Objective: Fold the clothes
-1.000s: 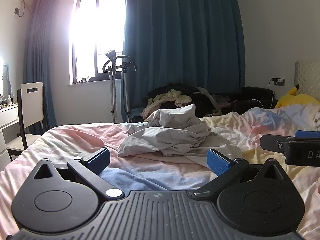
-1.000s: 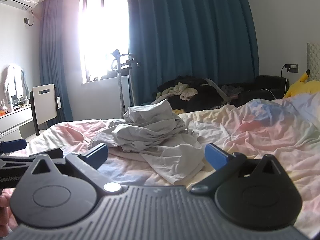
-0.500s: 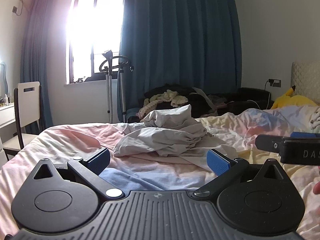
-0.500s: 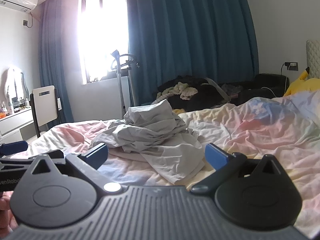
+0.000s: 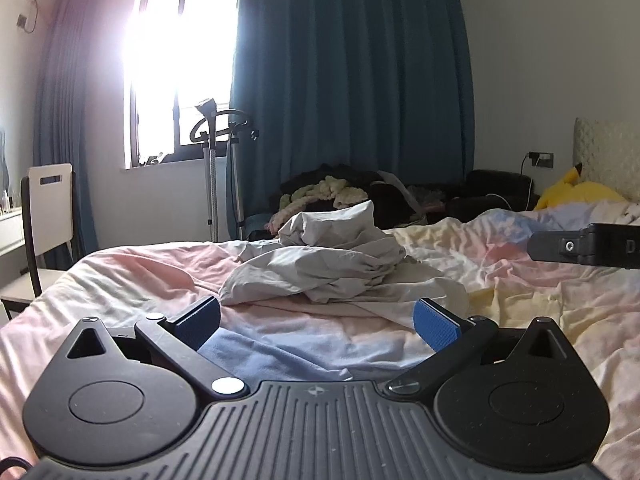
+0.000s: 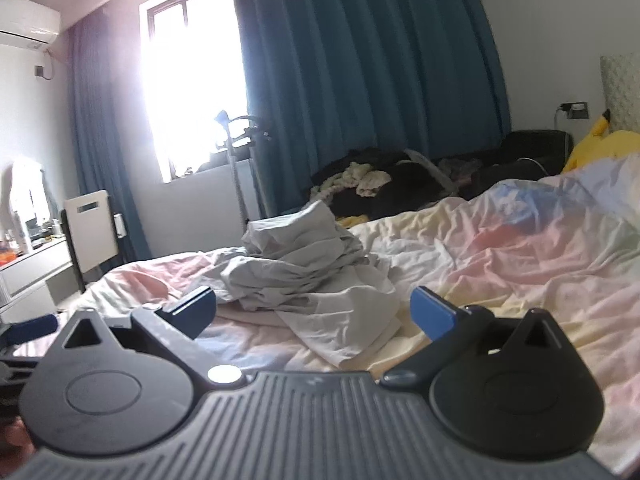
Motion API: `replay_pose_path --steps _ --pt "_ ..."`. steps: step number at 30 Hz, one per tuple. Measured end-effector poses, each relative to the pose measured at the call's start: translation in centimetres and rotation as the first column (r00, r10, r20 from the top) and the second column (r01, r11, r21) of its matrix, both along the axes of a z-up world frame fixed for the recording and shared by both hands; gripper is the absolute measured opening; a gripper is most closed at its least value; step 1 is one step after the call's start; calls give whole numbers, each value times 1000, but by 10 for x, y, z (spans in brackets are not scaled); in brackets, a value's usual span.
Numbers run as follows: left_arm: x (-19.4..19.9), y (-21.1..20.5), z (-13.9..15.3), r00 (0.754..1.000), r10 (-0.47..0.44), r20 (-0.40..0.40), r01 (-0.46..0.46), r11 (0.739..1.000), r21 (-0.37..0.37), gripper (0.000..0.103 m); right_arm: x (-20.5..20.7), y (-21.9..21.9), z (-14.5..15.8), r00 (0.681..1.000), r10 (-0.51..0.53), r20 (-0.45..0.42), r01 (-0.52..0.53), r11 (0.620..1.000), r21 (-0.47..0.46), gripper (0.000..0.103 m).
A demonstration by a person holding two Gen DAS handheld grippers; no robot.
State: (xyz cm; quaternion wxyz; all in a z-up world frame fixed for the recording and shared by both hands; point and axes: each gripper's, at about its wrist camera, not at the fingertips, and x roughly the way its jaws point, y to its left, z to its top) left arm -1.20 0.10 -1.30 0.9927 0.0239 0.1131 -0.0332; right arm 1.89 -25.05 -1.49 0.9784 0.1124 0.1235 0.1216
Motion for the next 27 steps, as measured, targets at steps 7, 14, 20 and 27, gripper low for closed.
replay_pose_path --steps 7,14,20,27 --pt "4 14 -2 1000 9 -19 -10 997 -79 103 3 14 -9 998 69 13 -68 992 -111 103" --pt "5 21 -2 1000 21 -12 -22 993 -117 103 2 22 -10 993 110 32 -106 986 -126 103" --pt "-9 12 0 1000 18 17 -16 995 -96 103 -11 25 0 990 112 91 -103 990 -94 103" --pt "-23 7 5 999 15 51 -11 997 -73 103 -25 25 4 988 79 130 -70 995 -70 103"
